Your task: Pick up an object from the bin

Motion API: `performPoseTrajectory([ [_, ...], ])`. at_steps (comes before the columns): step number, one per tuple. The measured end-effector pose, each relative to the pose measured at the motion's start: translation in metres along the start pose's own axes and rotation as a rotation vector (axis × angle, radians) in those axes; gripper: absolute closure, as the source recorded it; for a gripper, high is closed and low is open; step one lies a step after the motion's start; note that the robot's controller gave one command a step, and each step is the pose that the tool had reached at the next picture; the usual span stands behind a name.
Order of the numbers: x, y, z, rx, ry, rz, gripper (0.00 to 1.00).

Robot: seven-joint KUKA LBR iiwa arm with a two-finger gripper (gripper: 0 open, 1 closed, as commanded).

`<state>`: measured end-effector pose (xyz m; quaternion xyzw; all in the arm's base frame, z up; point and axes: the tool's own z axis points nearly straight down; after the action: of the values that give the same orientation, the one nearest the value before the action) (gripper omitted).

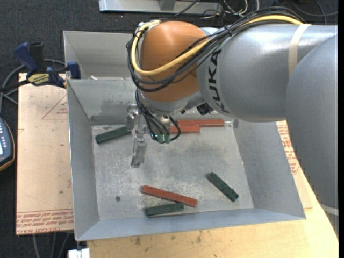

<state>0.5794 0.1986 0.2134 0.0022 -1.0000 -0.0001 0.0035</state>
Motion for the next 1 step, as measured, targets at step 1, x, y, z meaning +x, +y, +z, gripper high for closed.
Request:
performPoseTrajectory([
  [1, -0.0409, -0.0101, 0.1134, 0.001, -0.004, -0.316, 0.00],
])
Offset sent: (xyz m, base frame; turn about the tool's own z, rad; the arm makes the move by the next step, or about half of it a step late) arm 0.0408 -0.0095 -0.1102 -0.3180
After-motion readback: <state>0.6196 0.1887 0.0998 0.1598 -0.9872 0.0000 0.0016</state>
